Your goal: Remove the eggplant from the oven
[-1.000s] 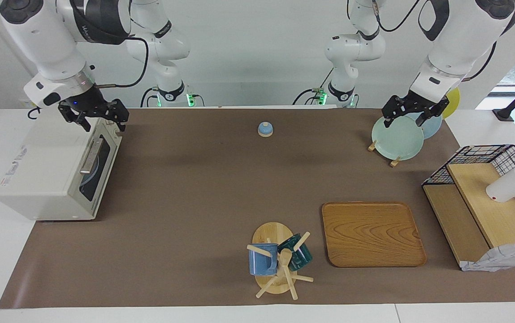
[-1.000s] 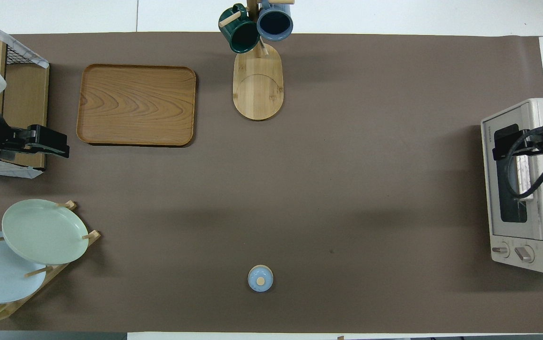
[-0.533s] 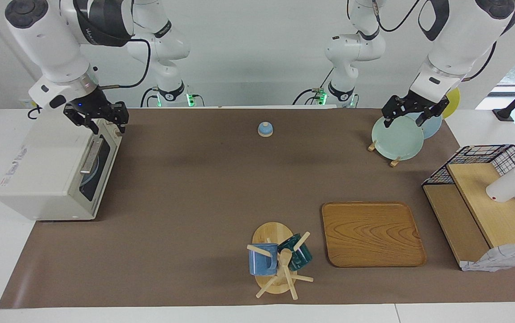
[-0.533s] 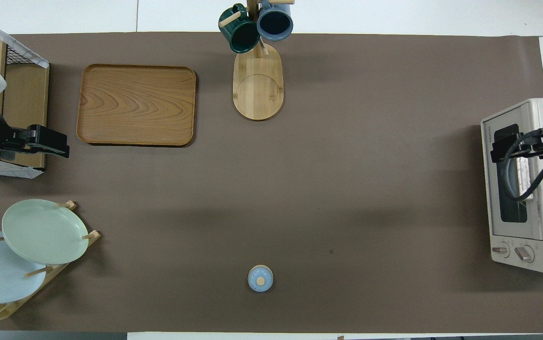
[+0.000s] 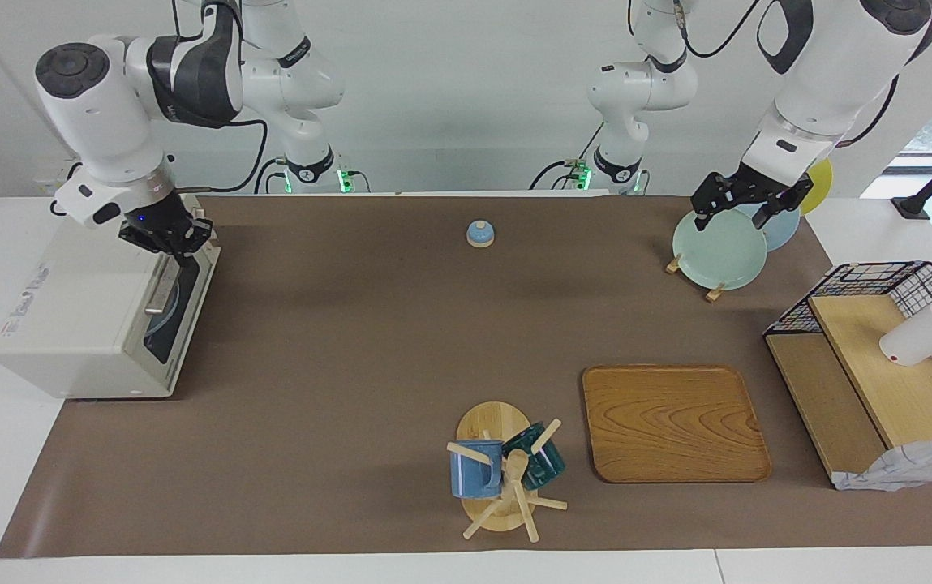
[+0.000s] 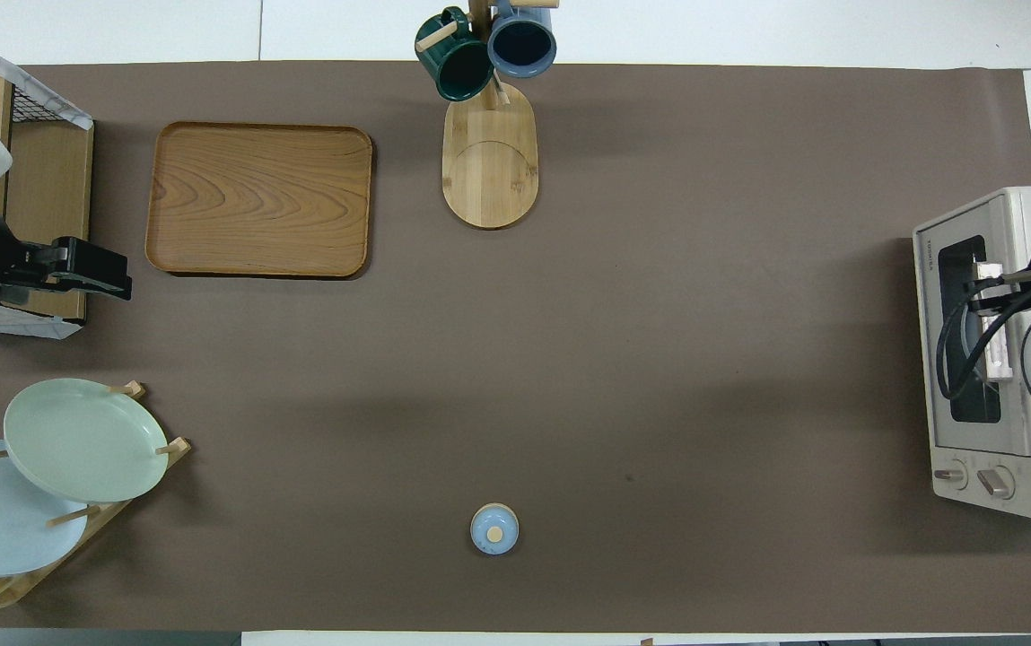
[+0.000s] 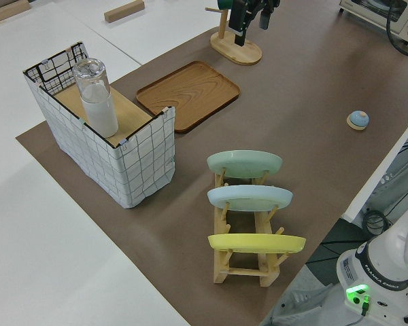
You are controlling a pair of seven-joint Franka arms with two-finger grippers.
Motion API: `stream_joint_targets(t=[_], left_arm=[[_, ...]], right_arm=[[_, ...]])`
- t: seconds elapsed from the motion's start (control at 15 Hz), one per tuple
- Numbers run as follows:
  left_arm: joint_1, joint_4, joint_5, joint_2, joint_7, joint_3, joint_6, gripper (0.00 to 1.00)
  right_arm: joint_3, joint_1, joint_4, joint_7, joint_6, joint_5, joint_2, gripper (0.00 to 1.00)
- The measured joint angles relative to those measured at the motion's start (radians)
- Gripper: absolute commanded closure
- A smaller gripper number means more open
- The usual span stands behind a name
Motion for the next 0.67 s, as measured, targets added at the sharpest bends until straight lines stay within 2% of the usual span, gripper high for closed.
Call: stream_joint_targets(t=[0.67], left_arm=[[0.000,0.000,0.000,0.000,0.000,0.000,0.000,0.00]], right_arm=[[-0.001,-0.046,-0.090,-0.001,0.074,-0.022,0.002,1.00]])
